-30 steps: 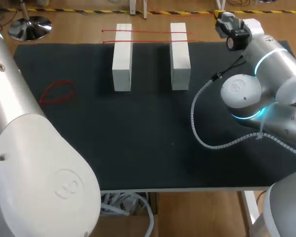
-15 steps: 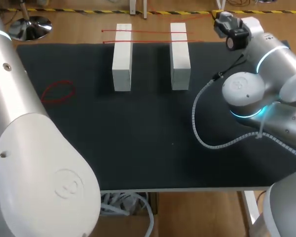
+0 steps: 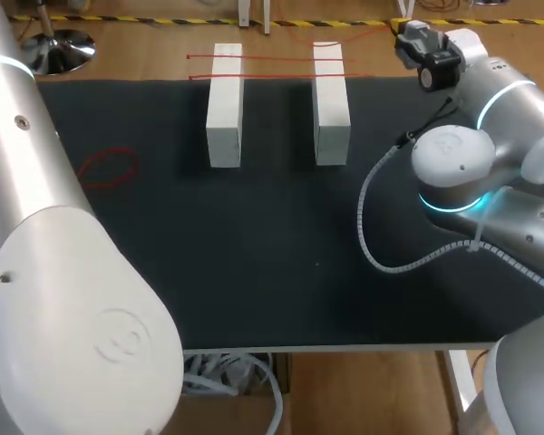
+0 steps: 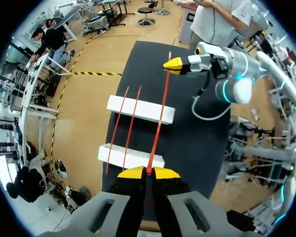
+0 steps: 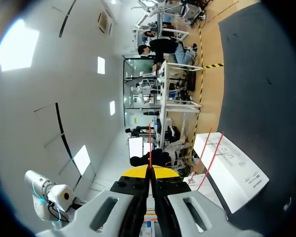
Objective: Grab the tape and strap the tape.
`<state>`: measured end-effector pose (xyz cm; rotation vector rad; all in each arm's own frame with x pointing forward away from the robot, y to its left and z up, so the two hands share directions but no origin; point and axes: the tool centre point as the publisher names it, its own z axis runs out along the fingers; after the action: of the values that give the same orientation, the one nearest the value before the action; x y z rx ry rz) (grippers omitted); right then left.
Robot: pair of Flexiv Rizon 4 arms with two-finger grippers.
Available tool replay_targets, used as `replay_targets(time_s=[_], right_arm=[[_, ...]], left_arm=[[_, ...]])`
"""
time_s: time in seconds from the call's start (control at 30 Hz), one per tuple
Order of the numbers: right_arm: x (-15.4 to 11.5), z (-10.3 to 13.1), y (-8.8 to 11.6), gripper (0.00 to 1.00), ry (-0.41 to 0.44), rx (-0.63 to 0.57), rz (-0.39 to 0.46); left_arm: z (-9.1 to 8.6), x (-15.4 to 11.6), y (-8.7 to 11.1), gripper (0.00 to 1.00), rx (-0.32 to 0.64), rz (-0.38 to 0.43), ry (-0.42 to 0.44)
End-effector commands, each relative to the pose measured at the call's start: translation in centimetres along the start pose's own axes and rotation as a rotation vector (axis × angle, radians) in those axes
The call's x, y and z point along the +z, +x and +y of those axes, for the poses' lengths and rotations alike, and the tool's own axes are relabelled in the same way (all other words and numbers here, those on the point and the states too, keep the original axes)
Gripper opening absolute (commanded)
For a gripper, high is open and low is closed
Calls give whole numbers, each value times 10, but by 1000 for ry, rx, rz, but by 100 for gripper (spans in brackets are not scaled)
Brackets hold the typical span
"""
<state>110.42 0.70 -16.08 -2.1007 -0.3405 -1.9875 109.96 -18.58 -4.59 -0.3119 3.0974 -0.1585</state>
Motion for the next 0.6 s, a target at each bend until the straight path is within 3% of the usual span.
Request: replay_targets(time_s=[0.03,0.6], right_arm=[[-1,6,-1,0,17,-4,6],[-1,13,4,0,41,-36,5]], left_arm=[[-4,3,-2,0,6,10,-4],[-17,15,-1,0,16,31,23]])
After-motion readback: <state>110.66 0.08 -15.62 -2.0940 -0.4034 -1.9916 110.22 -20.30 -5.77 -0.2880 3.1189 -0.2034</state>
